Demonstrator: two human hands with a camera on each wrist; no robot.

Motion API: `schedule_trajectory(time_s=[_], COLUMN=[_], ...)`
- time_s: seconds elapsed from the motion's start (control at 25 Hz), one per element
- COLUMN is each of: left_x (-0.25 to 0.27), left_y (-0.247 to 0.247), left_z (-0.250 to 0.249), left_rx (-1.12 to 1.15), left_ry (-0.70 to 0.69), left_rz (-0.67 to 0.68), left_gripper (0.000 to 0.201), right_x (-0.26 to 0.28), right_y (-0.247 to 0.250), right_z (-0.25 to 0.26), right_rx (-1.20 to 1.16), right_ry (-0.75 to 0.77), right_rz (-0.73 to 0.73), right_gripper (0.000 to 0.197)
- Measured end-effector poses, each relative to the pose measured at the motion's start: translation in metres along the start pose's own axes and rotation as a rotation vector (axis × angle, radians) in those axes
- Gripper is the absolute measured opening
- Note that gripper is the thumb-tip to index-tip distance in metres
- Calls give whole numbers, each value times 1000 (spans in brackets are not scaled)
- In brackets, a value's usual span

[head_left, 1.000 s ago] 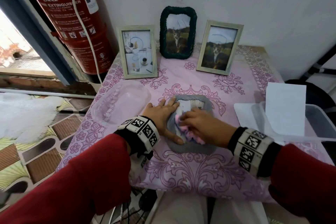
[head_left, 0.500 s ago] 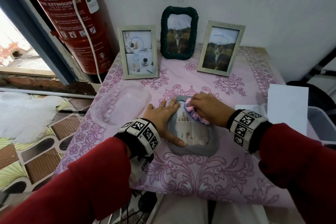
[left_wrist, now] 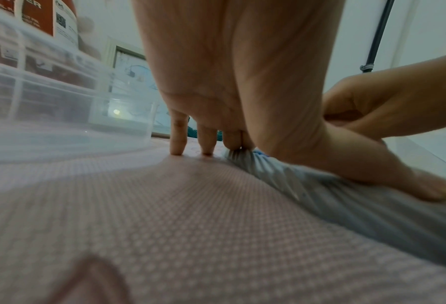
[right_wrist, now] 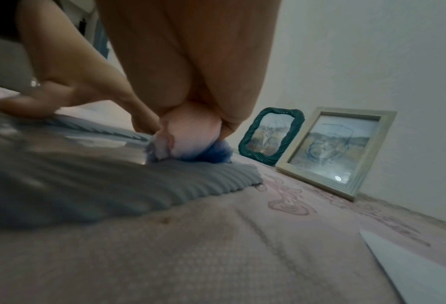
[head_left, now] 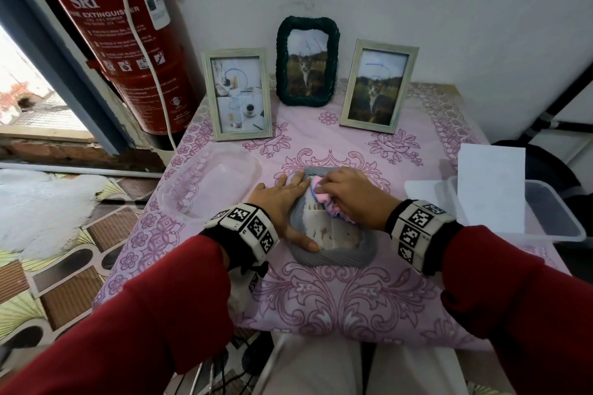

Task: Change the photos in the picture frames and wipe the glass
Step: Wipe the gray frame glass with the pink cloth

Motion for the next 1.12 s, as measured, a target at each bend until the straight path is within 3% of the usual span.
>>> schedule_trajectory(time_s=[0.16,0.56,0.88,1.12], left_x=[0,3,5,6], left_y=[-1,8,8,8], left_z=[3,-2,-1,0], left_rx=[29,108,130,134], left_ry=[-6,-18,16,18], left_rz=[6,-107,-93,-99], left_gripper=[134,138,139,137], right_x=[25,-16,-32,12], right_y=[-4,7,4,-2], right_z=[5,-7,-6,17], right_rx=[57,-23,-92,-27], right_ry=[84,-133,-99,12], right_rz=[5,-53,-16,-18], right_gripper=[38,35,33,37])
Point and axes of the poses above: each hand's wrist, its own x-axis away from the middle knuckle, its own y-axis out of the back of the hand, z = x × y, the point moved 8 cm from there along -x, towards the middle knuckle, and after that the axes turned 8 degrees about -y, right-handed, at the moved point
